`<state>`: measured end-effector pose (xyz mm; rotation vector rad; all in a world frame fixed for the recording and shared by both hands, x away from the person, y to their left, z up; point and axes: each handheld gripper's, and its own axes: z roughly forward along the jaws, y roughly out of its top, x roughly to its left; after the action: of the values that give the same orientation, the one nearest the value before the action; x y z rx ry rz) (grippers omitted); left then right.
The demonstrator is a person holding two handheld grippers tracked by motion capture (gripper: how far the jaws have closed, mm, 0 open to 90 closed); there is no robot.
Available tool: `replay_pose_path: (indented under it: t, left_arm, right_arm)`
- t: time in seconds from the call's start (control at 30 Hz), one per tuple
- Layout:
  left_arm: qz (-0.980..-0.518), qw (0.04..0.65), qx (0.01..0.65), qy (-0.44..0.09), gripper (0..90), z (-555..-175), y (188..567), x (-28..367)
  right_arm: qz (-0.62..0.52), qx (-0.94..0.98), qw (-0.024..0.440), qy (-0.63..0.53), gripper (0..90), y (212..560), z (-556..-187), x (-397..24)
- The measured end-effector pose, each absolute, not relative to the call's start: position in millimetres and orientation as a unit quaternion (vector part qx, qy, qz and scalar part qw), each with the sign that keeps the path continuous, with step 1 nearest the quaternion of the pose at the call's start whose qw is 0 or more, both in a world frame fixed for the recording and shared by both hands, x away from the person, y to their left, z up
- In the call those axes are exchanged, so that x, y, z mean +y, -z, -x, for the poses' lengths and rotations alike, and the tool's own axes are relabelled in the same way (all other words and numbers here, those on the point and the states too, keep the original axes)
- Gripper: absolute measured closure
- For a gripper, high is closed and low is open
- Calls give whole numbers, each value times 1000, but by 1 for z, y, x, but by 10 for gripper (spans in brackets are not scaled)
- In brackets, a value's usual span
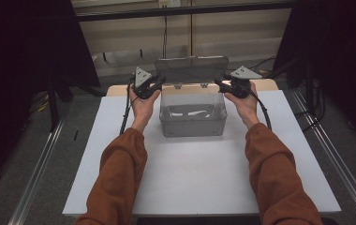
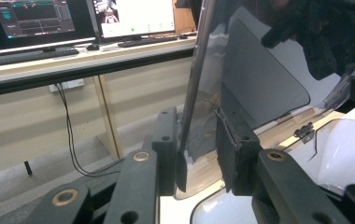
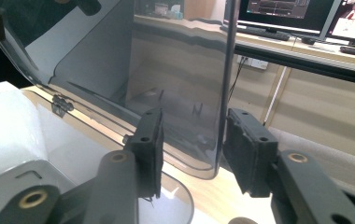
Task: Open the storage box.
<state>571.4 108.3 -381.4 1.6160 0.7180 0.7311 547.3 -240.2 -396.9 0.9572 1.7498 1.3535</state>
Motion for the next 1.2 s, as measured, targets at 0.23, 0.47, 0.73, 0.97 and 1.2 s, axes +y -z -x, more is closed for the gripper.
replay_pose_path:
  t: [0.23,0.47,0.73,0.97,1.2]
  left_arm:
    - [-693,571,306,-316,725,-574,381,109]
    - [-694,564,317,-314,737,-580,388,111]
    - [-700,558,317,-312,735,-584,393,108]
    - [-705,552,323,-306,678,-589,396,108]
    - [-706,549,328,-304,678,-592,399,106]
  right_arm:
    - [-376,683,355,-517,570,402,-551,-240]
    - [-373,685,356,-515,591,399,-555,-235]
    - [-373,685,362,-511,641,399,-558,-236]
    - [-374,683,361,-514,675,399,-560,-237]
    - [-377,683,359,-513,672,399,-563,-238]
